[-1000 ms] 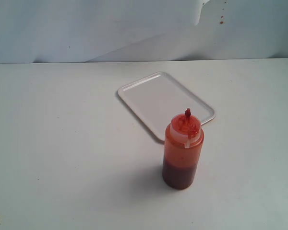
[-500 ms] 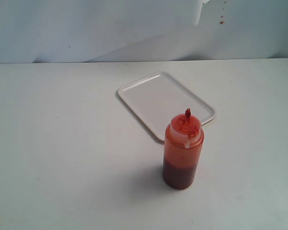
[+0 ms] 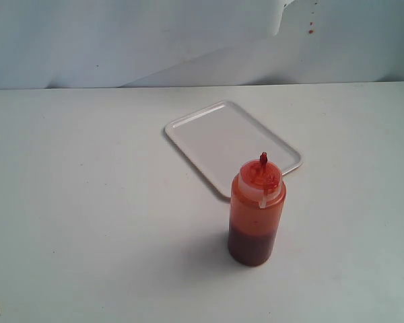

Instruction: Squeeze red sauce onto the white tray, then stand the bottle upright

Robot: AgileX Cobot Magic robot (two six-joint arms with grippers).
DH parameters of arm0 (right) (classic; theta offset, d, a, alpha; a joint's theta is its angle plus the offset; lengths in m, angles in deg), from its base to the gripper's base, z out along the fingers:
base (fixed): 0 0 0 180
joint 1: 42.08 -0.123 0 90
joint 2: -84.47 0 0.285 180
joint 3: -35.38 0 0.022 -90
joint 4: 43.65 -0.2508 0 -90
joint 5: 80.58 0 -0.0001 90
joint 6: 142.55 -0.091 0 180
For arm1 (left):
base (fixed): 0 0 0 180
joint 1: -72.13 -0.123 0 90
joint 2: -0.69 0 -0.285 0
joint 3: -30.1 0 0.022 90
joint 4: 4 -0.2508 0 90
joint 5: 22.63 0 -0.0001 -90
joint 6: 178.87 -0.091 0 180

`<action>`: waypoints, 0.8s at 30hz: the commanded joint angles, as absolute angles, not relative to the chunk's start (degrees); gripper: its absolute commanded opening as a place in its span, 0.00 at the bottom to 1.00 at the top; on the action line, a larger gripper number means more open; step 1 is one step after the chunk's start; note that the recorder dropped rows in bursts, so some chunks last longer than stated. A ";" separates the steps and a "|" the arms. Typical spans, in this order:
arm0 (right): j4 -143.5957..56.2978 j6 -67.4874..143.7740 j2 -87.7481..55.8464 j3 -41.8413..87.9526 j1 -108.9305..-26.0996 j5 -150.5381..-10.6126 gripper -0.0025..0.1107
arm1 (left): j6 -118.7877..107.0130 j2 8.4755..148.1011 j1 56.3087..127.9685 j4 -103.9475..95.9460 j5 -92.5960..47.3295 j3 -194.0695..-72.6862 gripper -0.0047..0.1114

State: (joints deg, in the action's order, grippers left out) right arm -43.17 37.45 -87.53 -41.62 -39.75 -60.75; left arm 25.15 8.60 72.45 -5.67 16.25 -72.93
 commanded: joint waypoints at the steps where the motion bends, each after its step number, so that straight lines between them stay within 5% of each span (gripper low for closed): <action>1: -43.27 37.45 -87.75 -41.84 -39.40 -61.01 0.02 | 25.87 8.48 72.78 -6.28 18.28 -72.69 0.04; 8: -43.27 37.45 -87.75 -41.84 -39.40 -61.01 0.02 | 14.12 10.94 72.78 -8.44 11.77 -73.28 0.04; 13: -43.27 37.45 -87.75 -41.84 -39.40 -61.01 0.02 | 12.47 20.56 72.78 -28.01 9.26 -82.83 0.04; 24: -43.27 37.45 -87.75 -41.84 -39.40 -61.01 0.02 | 40.11 49.14 72.78 -46.59 18.53 -87.74 0.04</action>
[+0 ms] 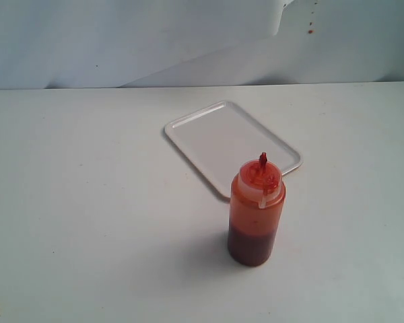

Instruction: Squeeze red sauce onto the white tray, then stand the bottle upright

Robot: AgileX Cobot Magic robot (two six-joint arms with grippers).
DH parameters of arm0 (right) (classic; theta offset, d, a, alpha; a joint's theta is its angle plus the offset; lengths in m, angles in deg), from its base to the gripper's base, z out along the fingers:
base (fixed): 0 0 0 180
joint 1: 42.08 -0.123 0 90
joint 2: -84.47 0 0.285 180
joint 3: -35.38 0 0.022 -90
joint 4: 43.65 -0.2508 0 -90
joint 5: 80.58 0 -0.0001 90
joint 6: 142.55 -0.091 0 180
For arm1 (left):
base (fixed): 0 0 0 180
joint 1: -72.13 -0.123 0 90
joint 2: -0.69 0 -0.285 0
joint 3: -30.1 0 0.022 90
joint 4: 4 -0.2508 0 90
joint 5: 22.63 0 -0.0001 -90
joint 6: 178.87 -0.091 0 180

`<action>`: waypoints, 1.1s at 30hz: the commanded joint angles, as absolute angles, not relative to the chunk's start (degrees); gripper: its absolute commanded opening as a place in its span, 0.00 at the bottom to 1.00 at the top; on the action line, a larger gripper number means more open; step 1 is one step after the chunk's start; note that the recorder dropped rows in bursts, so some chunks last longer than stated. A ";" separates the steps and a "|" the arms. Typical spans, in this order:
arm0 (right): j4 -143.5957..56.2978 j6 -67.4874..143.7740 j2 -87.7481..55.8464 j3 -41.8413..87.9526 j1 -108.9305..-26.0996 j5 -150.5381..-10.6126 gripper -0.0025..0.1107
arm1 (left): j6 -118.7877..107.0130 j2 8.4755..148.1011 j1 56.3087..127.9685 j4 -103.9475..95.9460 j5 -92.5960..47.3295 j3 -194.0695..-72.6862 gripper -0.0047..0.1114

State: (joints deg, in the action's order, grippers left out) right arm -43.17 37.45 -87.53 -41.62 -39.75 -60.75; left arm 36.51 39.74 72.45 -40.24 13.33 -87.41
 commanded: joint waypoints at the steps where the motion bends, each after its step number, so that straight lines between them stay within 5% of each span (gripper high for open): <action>1: -43.27 37.45 -87.75 -41.84 -39.40 -61.01 0.02 | 39.86 52.25 72.78 -49.20 20.21 -87.74 0.04; 11: -43.27 37.45 -87.75 -41.84 -39.40 -61.01 0.02 | 31.70 83.36 72.78 -61.51 43.44 -87.74 0.04; 21: -43.27 37.45 -87.75 -41.84 -39.40 -61.01 0.02 | 0.04 104.95 72.78 -50.24 47.33 -87.74 0.04; 33: -43.27 37.45 -87.75 -41.84 -39.40 -61.01 0.02 | 1.94 118.03 72.78 -59.00 47.33 -99.12 0.04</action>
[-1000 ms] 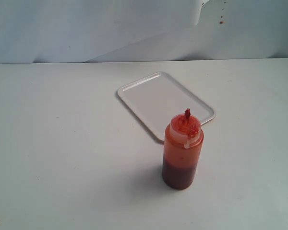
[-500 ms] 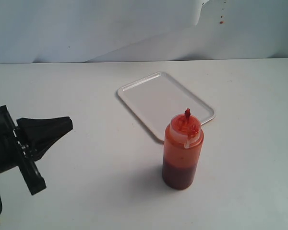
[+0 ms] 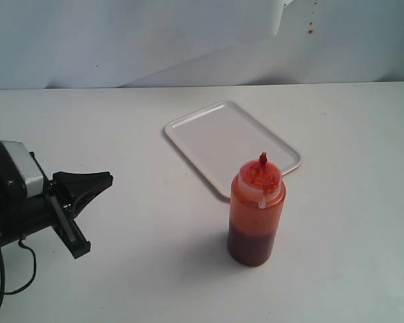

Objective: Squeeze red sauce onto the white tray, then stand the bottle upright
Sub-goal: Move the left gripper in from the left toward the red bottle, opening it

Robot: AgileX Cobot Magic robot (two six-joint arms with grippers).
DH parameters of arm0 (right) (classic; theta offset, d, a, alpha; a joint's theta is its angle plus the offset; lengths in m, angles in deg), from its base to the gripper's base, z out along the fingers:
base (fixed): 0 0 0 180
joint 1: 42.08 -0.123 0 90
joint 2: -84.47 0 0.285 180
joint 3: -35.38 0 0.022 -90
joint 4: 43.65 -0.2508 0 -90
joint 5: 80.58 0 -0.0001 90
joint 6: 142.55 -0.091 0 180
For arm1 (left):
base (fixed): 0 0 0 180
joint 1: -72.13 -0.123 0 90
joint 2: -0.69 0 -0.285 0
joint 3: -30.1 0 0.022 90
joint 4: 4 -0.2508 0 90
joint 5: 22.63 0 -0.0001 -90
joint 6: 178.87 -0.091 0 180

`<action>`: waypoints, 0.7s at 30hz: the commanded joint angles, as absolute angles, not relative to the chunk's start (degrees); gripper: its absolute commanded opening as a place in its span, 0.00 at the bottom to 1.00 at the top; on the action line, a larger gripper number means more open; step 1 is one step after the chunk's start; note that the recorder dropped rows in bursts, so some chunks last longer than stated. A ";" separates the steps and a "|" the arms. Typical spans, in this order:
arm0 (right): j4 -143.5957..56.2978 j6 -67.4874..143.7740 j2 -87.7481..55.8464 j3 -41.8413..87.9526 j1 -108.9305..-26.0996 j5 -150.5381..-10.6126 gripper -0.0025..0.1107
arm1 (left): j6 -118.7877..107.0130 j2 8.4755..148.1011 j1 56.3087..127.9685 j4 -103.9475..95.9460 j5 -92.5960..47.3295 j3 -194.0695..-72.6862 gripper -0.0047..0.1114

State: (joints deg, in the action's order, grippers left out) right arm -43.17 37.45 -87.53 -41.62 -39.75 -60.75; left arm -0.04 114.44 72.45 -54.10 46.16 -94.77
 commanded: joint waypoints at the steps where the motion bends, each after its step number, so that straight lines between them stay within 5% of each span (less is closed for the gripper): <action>1: -43.27 37.45 -87.75 -41.84 -39.40 -61.01 0.02 | 2.49 119.36 72.78 -60.53 47.33 -100.12 0.04; 21: -43.27 37.45 -87.75 -41.84 -39.40 -61.01 0.02 | 9.62 134.59 72.78 -77.58 47.33 -112.98 0.05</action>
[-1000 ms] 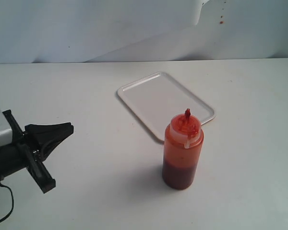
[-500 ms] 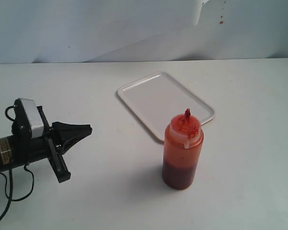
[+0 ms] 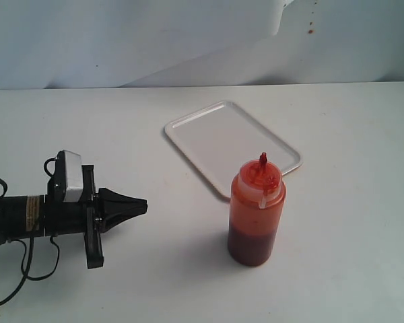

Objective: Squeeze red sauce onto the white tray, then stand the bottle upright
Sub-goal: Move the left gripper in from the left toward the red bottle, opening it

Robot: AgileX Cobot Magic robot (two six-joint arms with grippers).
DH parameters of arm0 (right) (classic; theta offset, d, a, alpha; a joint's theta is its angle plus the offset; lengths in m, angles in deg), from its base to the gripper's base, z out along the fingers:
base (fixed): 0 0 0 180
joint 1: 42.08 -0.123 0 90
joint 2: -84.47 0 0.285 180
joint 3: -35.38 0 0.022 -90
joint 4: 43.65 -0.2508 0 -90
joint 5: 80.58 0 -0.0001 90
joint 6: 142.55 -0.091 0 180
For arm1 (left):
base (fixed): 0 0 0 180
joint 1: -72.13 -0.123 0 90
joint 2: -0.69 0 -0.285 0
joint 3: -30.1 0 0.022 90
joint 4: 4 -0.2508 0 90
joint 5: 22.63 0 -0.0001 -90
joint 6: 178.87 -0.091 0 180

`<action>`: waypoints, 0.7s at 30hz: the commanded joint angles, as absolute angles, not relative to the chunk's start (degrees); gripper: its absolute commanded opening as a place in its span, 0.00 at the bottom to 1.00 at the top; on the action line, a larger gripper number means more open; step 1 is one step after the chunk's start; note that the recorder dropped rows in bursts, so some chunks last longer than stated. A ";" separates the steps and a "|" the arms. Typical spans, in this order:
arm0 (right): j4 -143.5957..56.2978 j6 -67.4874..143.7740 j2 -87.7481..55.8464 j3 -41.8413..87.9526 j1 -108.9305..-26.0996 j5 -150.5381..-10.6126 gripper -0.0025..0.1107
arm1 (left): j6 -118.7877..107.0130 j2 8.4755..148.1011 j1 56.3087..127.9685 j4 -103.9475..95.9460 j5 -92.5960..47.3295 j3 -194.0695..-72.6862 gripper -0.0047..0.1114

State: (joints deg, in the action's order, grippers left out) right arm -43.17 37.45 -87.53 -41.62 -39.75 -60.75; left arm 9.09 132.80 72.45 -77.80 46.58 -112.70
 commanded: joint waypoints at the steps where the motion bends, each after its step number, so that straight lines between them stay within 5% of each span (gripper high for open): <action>1: -43.27 37.45 -87.75 -41.84 -39.40 -61.01 0.02 | 9.62 134.87 72.78 -77.58 47.33 -112.98 0.05; 13: -43.27 37.45 -87.75 -41.84 -39.40 -61.01 0.02 | 9.62 135.11 75.64 -77.58 47.33 -112.98 0.11; 17: -43.27 37.45 -87.75 -41.84 -39.40 -61.01 0.02 | 9.51 135.11 77.89 -72.08 47.33 -112.98 0.39; 21: -43.27 37.45 -87.75 -41.84 -39.40 -61.01 0.02 | 10.56 135.11 78.34 -66.92 47.33 -112.98 0.85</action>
